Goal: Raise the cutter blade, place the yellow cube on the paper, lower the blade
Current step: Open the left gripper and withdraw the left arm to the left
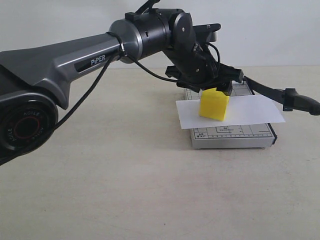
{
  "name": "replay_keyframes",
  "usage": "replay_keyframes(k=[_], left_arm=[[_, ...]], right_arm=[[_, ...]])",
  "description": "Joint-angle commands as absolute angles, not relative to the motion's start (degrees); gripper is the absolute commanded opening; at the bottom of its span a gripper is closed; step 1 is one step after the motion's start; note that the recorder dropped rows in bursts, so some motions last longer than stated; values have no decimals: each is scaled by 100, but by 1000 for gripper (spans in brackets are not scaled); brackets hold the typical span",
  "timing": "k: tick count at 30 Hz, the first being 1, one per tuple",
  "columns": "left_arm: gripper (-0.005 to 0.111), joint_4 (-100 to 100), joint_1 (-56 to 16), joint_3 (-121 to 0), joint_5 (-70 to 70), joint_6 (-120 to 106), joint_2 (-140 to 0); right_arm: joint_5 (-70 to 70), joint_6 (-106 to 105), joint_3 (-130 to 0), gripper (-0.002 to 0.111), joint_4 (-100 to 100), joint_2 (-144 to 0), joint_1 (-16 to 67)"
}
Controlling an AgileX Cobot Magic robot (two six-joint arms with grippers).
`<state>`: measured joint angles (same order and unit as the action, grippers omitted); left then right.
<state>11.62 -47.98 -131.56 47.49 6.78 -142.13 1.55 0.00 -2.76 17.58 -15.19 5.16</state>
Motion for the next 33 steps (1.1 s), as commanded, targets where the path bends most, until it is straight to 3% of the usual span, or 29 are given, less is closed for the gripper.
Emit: replay_keyframes(k=[1, 12, 14, 20, 33], left_arm=[[74, 1217, -4834, -13198, 4674, 640, -14162], [72, 1140, -4821, -14008, 4982, 640, -13988], [63, 888, -4821, -14153, 5170, 640, -13829], [6, -152, -4795, -14200, 5769, 640, -13091], [4, -722, -4734, -13503, 6160, 832, -11750]], right_arm=[[115, 0, -275, 0, 1742, -1505, 515], [115, 0, -275, 0, 1742, -1505, 515], [115, 0, -275, 0, 1742, -1505, 515], [115, 0, -275, 0, 1742, -1505, 515], [146, 0, -275, 0, 1742, -1505, 515]])
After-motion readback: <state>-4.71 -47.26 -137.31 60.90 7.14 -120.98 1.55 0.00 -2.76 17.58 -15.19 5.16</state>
